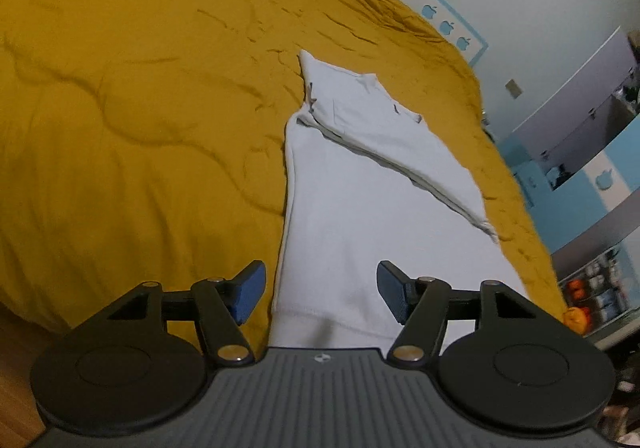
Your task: Fold small clothes
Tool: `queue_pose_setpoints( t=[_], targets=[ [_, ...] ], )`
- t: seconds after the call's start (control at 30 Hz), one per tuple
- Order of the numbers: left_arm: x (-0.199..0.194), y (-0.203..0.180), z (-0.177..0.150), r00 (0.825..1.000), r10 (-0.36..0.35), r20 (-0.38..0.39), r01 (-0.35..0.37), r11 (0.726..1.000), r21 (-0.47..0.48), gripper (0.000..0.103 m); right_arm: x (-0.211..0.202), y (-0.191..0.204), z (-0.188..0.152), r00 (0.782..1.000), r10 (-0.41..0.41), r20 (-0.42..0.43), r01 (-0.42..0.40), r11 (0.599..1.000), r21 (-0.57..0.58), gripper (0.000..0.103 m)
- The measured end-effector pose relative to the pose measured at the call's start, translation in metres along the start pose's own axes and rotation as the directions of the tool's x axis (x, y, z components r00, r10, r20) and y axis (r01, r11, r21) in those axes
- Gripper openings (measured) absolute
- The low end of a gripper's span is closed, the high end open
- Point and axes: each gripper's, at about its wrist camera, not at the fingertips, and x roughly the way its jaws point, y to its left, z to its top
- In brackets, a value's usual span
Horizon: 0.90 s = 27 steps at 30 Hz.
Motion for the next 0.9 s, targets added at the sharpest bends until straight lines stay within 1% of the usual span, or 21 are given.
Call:
queue_pose_setpoints(
  t=[0.17,0.2,0.3,0.47,0.57,0.73,0.83,0.9],
  targets=[
    [0.000,0.017,-0.007,0.999,-0.034,-0.008,0.033,0.997,-0.071,0.073,0.015,-0.004,-0.011,0.999,-0.006,-0.038,0.008,1.000,0.030,0.057],
    [0.001,0.022,-0.008,1.000,-0.028,-0.013,0.027,0.996,-0.087,0.073,0.016,-0.005,-0.014,0.999,-0.009,-0.043,0.011,0.999,0.036,0.057],
    [0.005,0.024,-0.013,1.000,-0.016,-0.022,0.014,0.996,-0.086,0.073,0.020,-0.005,-0.017,0.999,0.002,-0.050,0.001,0.999,0.053,0.057],
    [0.020,0.032,-0.019,0.998,0.002,-0.064,-0.009,0.994,-0.104,0.073,0.019,-0.006,-0.017,0.998,0.009,-0.056,-0.006,0.998,0.058,0.058],
    [0.030,0.036,-0.021,0.997,-0.021,-0.077,0.012,0.993,-0.114,0.073,0.022,-0.007,-0.015,0.998,0.005,-0.060,-0.002,0.998,0.059,0.059],
    [0.041,0.036,-0.027,0.987,-0.128,-0.095,0.113,0.983,-0.146,0.073,0.025,-0.005,-0.015,0.998,0.022,-0.063,-0.018,0.998,0.067,0.062],
    [0.045,0.025,-0.031,0.983,-0.140,-0.117,0.132,0.988,-0.074,0.074,0.028,-0.006,-0.015,0.997,0.023,-0.067,-0.019,0.998,0.064,0.062],
    [0.048,0.022,-0.034,0.981,-0.147,-0.129,0.141,0.989,-0.053,0.074,0.030,-0.008,-0.014,0.997,0.039,-0.071,-0.034,0.996,0.077,0.063]
  ],
)
